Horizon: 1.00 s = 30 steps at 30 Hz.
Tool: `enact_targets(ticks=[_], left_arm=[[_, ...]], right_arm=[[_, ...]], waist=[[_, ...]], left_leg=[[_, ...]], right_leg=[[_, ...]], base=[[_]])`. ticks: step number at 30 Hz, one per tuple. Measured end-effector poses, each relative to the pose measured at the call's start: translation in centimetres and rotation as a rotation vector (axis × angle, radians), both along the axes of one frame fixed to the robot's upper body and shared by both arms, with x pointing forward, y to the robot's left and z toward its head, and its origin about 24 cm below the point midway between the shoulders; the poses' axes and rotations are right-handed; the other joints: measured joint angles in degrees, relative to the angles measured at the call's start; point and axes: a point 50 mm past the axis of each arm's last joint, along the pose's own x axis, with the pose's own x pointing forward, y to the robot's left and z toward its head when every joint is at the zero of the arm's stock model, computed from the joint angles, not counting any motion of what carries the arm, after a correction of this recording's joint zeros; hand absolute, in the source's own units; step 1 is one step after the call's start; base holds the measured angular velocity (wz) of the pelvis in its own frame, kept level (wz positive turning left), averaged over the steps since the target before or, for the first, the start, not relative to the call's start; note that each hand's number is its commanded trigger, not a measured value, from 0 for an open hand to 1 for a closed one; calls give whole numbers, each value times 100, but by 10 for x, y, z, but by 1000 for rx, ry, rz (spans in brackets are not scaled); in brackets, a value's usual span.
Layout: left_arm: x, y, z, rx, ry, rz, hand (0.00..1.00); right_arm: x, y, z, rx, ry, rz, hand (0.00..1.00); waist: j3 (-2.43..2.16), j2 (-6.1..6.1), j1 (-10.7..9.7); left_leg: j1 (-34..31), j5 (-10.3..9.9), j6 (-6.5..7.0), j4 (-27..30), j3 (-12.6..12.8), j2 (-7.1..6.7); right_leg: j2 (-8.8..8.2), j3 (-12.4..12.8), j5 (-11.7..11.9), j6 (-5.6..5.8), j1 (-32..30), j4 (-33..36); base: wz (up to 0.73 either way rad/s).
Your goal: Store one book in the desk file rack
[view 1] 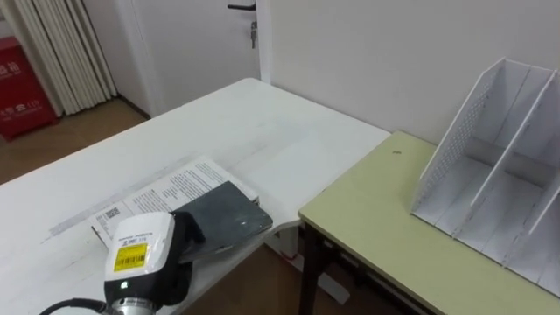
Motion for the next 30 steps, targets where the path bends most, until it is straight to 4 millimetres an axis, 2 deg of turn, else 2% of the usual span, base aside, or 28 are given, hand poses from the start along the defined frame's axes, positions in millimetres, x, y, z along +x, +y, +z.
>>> enact_targets(ticks=[6, 14, 19, 20, 22, 23, 30], left_arm=[[2, 1, 3, -70, -29, 12, 100], [6, 1, 19, -410, -43, 17, 100], [8, -9, 33, -636, -48, -57, 100], [9, -11, 38, -708, -55, -75, 100], [9, -14, 43, -820, -59, -106, 100], [9, -15, 46, -883, -56, -121, 100], [9, -21, 58, -1091, -68, -211, 100]], right_arm=[[2, 1, 0, -2, -6, 9, 0], [19, 10, 4, 77, -76, 64, 0], [34, 21, 9, 134, -156, 115, 0], [40, 24, 11, 149, -185, 131, 0], [47, 27, 14, 174, -225, 165, 0], [49, 30, 15, 187, -232, 202, 0], [68, 49, 26, 250, -308, 351, 0]], waist=[[-12, -18, -6], [-23, -40, 69], [3, -34, 134], [9, 30, 154], [89, 28, 139], [70, 51, 156], [82, 59, 229]], left_leg=[[3, 0, 0, 3, 37, 5], [-13, 0, 0, 5, 13, 13], [-70, 0, 0, 22, 18, 17], [-100, 0, 0, 36, 20, 22], [-120, 0, 0, 34, 24, 25], [-168, 0, 0, 36, 35, 25], [-180, -1, -1, 12, 170, 85]], right_leg=[[1, 19, 1, 1, -4, 6], [-10, -1, 2, 1, -13, 16], [-8, 16, 1, 2, -67, 3], [-4, 18, 6, 2, -128, 19], [-1, 23, 10, 1, -160, 25], [-1, 23, 9, 0, -220, 76], [7, 181, 9, -11, -314, 197]], base=[[-2], [0], [0], [0], [0], [-3], [-15]])
